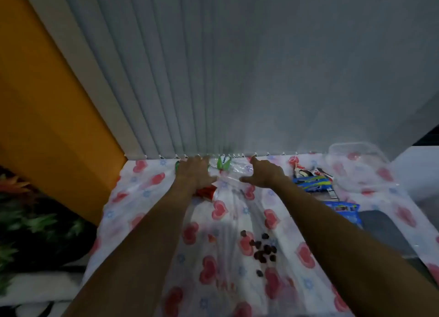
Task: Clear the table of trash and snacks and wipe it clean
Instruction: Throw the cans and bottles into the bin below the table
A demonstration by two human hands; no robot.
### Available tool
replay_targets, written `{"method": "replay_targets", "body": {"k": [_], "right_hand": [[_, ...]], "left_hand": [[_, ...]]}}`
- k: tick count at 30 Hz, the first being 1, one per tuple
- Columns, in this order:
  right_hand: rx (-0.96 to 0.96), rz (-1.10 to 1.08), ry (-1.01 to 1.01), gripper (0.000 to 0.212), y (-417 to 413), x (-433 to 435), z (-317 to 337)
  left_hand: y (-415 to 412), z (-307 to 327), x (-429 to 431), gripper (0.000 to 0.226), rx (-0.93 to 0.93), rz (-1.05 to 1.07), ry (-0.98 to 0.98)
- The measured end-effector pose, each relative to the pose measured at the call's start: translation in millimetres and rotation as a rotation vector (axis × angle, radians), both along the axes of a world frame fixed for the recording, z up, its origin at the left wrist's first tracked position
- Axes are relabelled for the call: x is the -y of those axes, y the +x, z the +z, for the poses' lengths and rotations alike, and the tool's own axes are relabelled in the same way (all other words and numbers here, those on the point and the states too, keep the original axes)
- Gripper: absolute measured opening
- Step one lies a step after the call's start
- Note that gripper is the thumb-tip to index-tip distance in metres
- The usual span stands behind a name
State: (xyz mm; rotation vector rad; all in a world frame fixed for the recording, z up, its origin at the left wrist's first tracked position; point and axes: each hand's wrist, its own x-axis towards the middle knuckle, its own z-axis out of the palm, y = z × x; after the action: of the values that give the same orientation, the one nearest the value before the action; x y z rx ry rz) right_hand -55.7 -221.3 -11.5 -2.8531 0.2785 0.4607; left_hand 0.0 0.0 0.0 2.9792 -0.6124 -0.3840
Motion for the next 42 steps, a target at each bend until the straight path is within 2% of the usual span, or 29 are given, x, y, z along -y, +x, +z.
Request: {"method": "replay_targets", "body": {"k": [6, 12, 17, 21, 25, 31, 37, 42], "right_hand": [[-0.039, -0.096, -0.090, 0.091, 32, -21, -66], [-0.076, -0.128, -0.133, 0.086, 50, -28, -107], [-0.080, -0.150, -0.140, 0.073, 52, -32, -116], [-0.078, -0.159, -0.149, 0.072, 44, -32, -110], [-0.067, -0.160, -0.146, 0.074, 26, -33, -98], [-0.028, -0.154, -0.119, 0.071, -32, -29, -75], [-0.010, -0.092, -0.116, 0.071, -133, -26, -56], [0.023, -0.051, -0.093, 0.071, -238, -25, -50]], "left_hand": [[45, -73, -18, 0.068, -0.109, -0.166, 0.083], [59, -126, -9, 0.068, -0.089, -0.351, 0.135], [62, -142, -7, 0.053, -0.049, -0.366, 0.135], [57, -139, -9, 0.042, -0.032, -0.327, 0.107], [42, -128, -14, 0.041, -0.023, -0.300, 0.056], [-14, -98, -13, 0.058, 0.005, -0.279, 0.099], [-121, -79, -14, 0.067, 0.022, -0.193, 0.068], [-234, -79, -14, 0.059, -0.004, -0.125, 0.061]]}}
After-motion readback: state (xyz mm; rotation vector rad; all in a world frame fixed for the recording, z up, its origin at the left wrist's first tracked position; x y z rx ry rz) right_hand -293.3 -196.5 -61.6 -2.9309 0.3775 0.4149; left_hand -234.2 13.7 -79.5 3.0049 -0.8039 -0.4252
